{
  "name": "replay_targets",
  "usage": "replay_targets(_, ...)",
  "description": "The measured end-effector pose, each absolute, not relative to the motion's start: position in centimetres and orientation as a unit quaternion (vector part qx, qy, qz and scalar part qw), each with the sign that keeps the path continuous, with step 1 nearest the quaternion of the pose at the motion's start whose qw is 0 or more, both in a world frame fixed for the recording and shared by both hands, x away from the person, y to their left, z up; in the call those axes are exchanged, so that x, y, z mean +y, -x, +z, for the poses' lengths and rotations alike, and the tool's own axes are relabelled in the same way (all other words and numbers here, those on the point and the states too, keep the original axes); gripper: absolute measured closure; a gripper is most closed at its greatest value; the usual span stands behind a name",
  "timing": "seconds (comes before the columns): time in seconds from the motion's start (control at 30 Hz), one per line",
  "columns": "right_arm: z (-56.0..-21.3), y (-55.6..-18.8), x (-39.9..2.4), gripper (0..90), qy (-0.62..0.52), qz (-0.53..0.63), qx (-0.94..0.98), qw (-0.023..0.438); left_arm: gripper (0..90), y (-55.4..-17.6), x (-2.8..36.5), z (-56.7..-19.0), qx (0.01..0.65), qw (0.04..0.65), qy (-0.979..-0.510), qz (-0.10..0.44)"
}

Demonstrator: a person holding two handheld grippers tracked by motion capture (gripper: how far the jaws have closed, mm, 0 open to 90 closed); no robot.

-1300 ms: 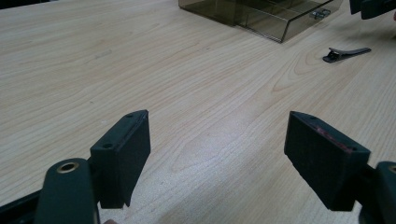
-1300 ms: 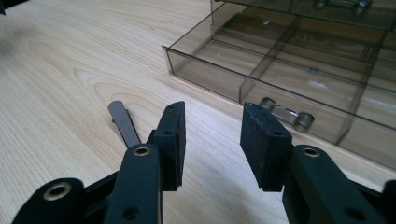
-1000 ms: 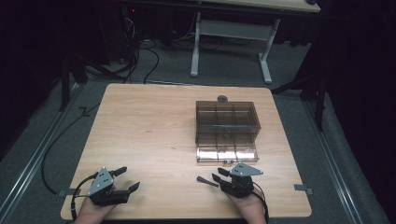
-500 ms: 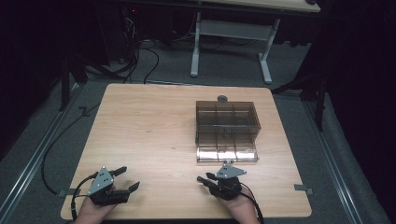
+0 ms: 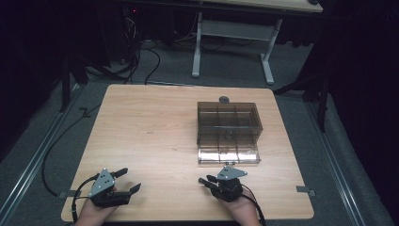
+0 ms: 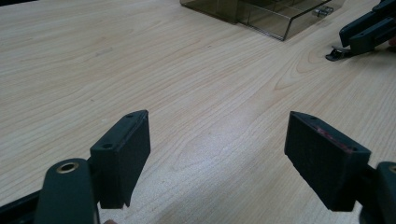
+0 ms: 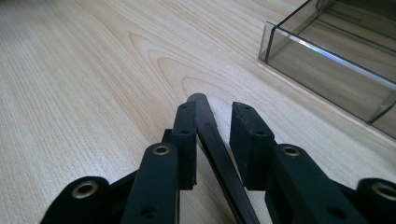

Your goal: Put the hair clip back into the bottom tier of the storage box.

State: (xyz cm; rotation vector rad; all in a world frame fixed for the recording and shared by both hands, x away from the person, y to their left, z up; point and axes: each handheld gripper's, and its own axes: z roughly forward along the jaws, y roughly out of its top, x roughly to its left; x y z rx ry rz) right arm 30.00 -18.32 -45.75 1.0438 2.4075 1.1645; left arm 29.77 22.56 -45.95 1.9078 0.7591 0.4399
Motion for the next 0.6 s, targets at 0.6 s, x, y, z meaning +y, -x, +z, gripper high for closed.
replay_targets(0.6,-45.78,-29.88,-18.14,80.8,-0.353,0.392,0.838,0.137,23.0,-29.74,22.58,-45.95,0.311,0.499,-0.788,0.181)
